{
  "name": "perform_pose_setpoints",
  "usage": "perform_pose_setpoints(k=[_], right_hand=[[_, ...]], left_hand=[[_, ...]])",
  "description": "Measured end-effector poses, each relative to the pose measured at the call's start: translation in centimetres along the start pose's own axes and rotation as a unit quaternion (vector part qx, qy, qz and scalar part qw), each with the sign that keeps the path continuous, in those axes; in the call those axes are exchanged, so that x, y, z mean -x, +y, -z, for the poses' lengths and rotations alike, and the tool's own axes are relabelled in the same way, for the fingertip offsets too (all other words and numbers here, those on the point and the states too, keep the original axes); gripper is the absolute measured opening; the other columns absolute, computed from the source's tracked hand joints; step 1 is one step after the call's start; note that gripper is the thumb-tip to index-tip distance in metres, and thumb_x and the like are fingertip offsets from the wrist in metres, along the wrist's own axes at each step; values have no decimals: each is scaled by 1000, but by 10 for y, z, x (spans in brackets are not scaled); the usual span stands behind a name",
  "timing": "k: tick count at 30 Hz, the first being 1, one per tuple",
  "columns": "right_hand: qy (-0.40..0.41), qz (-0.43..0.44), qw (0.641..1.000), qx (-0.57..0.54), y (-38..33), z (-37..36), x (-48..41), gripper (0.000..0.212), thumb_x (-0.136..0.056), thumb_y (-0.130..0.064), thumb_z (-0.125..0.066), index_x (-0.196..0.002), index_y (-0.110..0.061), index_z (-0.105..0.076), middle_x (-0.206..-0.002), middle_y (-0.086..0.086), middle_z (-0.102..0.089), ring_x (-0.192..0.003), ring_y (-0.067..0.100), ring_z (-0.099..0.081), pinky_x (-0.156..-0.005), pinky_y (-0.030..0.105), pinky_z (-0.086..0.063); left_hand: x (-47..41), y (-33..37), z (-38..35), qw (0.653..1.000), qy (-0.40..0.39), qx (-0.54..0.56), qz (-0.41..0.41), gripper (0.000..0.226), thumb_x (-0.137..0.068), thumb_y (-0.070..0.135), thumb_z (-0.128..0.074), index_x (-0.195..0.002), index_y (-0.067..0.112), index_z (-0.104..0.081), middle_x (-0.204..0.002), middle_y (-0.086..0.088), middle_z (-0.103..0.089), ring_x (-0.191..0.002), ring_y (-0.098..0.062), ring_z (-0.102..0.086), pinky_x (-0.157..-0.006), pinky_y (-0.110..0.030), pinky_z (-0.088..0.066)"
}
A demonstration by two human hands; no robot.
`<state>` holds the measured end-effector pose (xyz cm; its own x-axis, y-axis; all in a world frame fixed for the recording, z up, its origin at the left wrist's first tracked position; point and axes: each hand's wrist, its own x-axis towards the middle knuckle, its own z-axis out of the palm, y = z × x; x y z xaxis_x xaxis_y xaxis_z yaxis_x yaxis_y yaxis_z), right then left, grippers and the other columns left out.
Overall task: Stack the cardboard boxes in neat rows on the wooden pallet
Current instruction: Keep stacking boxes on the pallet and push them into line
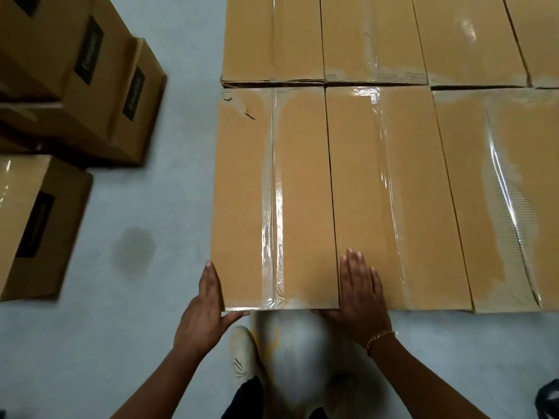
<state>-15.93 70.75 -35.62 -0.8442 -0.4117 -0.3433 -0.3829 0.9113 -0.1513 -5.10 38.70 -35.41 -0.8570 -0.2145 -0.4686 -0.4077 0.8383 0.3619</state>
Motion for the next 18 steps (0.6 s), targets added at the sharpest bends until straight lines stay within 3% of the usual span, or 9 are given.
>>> perform_pose_setpoints(k=[7,18], right_hand=[[0,-9,1000,6,-4,-1,-1,113,-87,-88,-18,-154,1,-35,-164,19,-26,-151,37,-29,-116,55,-28],[2,-6,1000,21,-2,-3,-2,112,-87,-87,-22,-155,1,-33,-165,19,-23,-152,37,-27,-116,55,-30]], left_hand=[[-6,-6,-5,1000,15,6,-25,125,-76,86,-45,-159,23,25,-172,-12,-7,-92,-38,-70,-72,-45,-60],[-11,-10,-9,1000,4,13,-15,126,-74,87,-42,-159,22,25,-171,-13,-6,-105,-39,-68,-83,-48,-59]])
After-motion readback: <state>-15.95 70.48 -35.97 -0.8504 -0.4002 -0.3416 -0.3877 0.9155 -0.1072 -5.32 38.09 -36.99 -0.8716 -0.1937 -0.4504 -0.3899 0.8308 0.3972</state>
